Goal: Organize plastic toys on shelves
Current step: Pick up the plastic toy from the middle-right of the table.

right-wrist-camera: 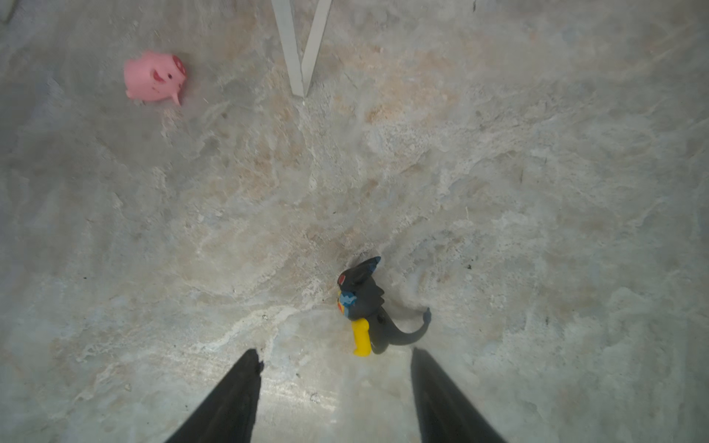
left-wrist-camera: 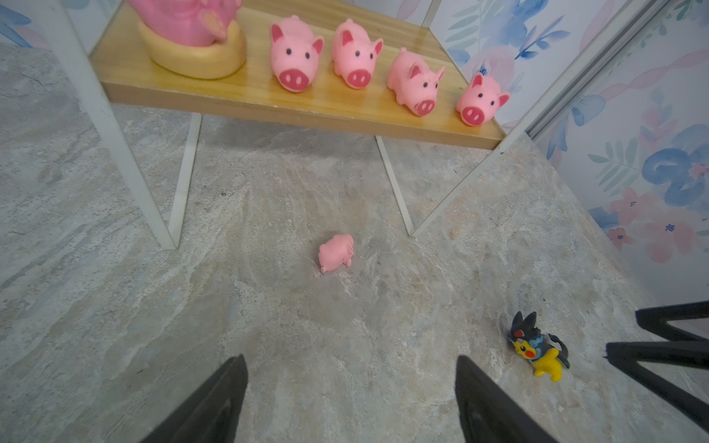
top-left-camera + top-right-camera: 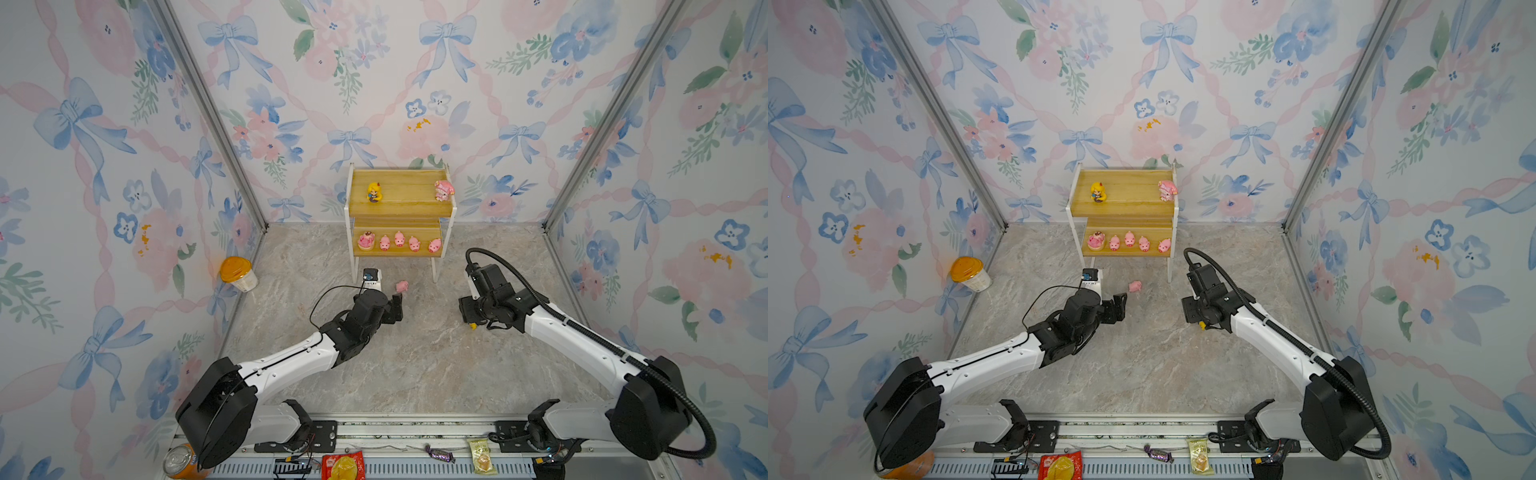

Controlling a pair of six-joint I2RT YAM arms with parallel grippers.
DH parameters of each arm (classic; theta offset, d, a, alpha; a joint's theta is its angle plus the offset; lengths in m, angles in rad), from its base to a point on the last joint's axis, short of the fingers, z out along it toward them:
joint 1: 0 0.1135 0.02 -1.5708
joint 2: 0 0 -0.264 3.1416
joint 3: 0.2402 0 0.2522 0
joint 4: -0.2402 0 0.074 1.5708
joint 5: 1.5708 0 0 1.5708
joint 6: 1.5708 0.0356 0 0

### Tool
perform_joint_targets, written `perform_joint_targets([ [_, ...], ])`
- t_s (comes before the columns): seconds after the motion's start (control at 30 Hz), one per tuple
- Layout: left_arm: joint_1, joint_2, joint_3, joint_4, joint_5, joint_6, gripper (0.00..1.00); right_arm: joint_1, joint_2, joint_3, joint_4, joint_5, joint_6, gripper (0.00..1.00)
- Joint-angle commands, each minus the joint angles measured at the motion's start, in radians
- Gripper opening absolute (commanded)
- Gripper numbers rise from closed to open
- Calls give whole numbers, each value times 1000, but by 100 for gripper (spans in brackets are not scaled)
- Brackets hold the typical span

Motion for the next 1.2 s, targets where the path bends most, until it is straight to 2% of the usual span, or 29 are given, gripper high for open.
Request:
perform_joint_targets([
  [0.0, 8, 13, -42, 5, 18, -11, 85, -11, 61, 23, -73, 15, 11, 63],
  [0.3, 19, -18, -71, 21, 22, -15, 85, -54, 184, 13, 34, -5, 3, 59],
  [0.57, 22, -57, -82, 25, 17, -18, 85, -75, 358, 34, 100, 5, -16, 58],
  [0.8, 25, -82, -81, 26, 13, -18, 85, -88, 413, 85, 66, -23, -23, 47],
  [1.03, 27, -80, -71, 38, 23, -19, 85, -89, 390, 81, 62, -7, -35, 28],
  [1.17, 26, -88, -69, 38, 21, -14, 85, -98, 332, 83, 62, -18, -34, 25],
])
